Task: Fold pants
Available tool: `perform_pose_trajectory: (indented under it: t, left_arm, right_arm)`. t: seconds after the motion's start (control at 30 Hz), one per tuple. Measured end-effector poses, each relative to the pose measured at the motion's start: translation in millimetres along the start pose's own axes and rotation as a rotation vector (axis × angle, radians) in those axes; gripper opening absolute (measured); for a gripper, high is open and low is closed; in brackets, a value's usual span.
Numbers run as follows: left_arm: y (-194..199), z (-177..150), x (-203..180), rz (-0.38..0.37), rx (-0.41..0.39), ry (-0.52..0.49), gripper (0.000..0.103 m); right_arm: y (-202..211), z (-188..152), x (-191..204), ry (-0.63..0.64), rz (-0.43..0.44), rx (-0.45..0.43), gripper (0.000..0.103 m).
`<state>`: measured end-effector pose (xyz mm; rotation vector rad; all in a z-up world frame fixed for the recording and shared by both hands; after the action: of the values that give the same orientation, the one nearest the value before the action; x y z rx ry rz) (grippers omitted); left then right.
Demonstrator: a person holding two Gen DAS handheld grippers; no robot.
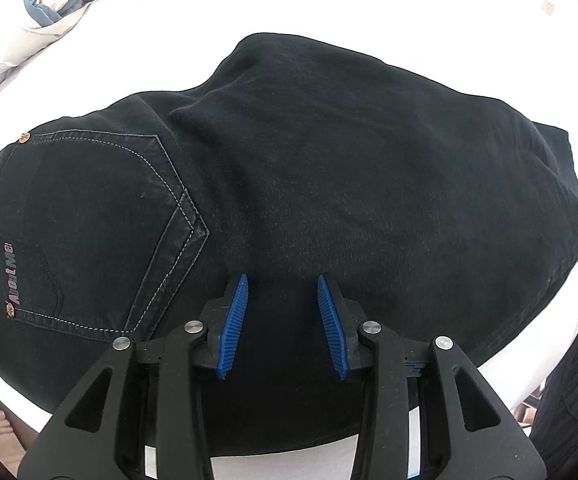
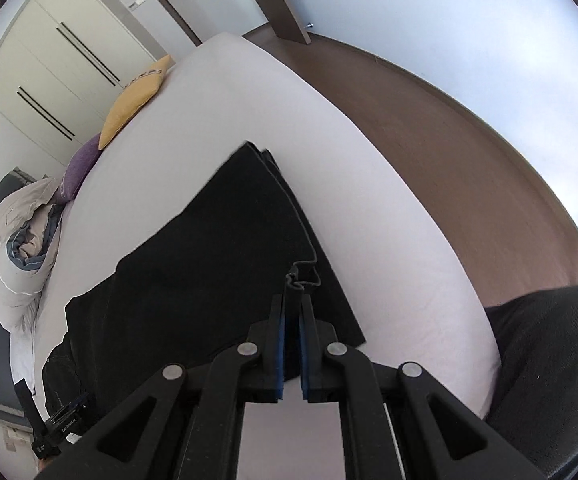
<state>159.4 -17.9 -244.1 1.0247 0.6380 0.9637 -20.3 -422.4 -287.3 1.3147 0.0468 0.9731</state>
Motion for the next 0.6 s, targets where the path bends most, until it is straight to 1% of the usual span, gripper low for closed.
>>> perform_pose_trajectory:
  t: [0.07,0.23,0.27,0.3,0.5,0.57,0.6]
  left_arm:
    - [-0.6,3.7,-1.0,0.011,0.004,0.005,0.038]
    - [-3.0,9.0,-3.3,0.030,0.015,0.004,0.039]
    - [-2.8,10.3,-4.3,0.031,0.019,0.005,0.039]
    - [-3.4,11.8,-4.6,0.032,0.023,0.004,0.039]
    - [-5.4,16.6,-6.4,0.028,0.015,0.005,0.039]
    - [-3.8,13.4,-6.3,0.028,0.012,0.008,0.040]
    - [-4.1,6.6,-3.9,0.027,0.010,0.008,0.040]
  right_arm:
    - [-4.6,-2.1,-9.7,-0.043,0.020,0.015,0.005]
    - [-2.3,-1.8,-14.1,-0.064,0.053,0.007,0.005]
    - [3.4,-1.2,-25.7,-0.073,0.063,0.008,0.005]
    - [1.6,-1.0,-14.8,-0.086,0.070,0.011,0.005]
    - [-3.1,-4.6,-13.1,-0.154,0.119,0.047,0.004]
    - [-2.6,-5.4,-12.7,-0.151,0.121,0.050,0.004]
    - [-1.7,-6.0,-12.2,-0.143,0.117,0.048,0.004]
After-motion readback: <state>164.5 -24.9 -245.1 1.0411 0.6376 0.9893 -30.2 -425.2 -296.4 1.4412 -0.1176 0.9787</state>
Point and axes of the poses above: each gripper's, at about its wrist camera, not at the fingertips, and y roughly against the way its jaws point, x to its left, z to its top, the point moved 9 cm from there along -y, roughly the way its jaws point, and after that the axes turned 10 degrees about -y, right-handed, at the moved point
